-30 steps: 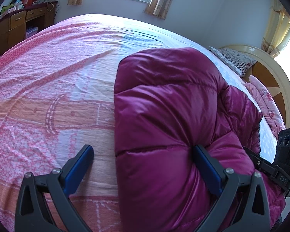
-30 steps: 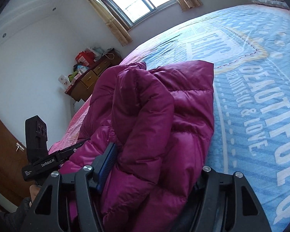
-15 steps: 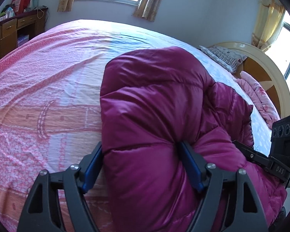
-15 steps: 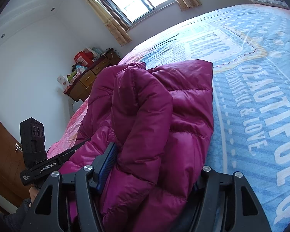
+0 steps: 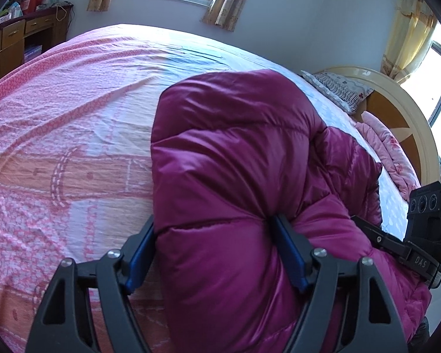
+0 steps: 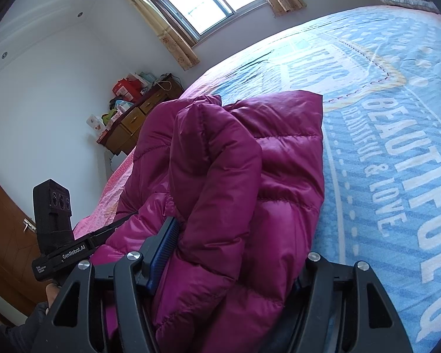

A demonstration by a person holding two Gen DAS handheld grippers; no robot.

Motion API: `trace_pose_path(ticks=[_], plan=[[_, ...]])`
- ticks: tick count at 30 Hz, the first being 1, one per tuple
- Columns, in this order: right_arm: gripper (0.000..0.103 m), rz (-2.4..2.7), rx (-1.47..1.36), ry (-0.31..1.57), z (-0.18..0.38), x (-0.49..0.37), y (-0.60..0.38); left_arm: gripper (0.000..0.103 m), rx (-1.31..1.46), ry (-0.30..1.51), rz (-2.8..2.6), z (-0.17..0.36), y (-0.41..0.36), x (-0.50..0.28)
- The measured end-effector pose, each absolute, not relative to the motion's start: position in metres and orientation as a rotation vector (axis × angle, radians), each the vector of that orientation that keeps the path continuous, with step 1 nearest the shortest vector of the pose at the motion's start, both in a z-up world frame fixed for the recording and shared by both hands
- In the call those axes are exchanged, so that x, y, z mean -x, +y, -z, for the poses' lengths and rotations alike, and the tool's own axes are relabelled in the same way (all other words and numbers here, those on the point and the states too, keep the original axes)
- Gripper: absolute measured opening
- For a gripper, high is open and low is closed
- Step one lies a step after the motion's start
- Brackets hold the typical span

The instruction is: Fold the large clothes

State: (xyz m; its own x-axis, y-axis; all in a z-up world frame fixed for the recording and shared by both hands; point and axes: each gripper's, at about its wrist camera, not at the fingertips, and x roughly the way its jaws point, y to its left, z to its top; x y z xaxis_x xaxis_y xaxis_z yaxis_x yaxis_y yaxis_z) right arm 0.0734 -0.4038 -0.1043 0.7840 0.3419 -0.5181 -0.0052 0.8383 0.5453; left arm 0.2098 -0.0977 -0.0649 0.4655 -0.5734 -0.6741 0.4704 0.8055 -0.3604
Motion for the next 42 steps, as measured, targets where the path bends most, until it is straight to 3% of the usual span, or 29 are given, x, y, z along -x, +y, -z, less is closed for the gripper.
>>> trace_pose_path(ticks=[8,20,29,42], plan=[[0.052,-0.123,-0.559,0.661,0.100,-0.053,-0.383,0.062,0.117,0.886,0.651,0.060,-0.095,-0.187],[0.052,-0.080,-0.629,0.624,0.107,0.048,-0.334,0.060,0.097,0.881,0.666,0.056,-0.058,-0.110],[0.051,-0.133,-0.617,0.674,0.099,0.066,-0.287,0.050,0.076,0.856,0.608,0.045,-0.021,-0.087],[0.049,-0.243,-0.521,0.723,0.087,0.054,-0.213,0.049,0.113,0.835,0.505,0.046,0.030,-0.075]])
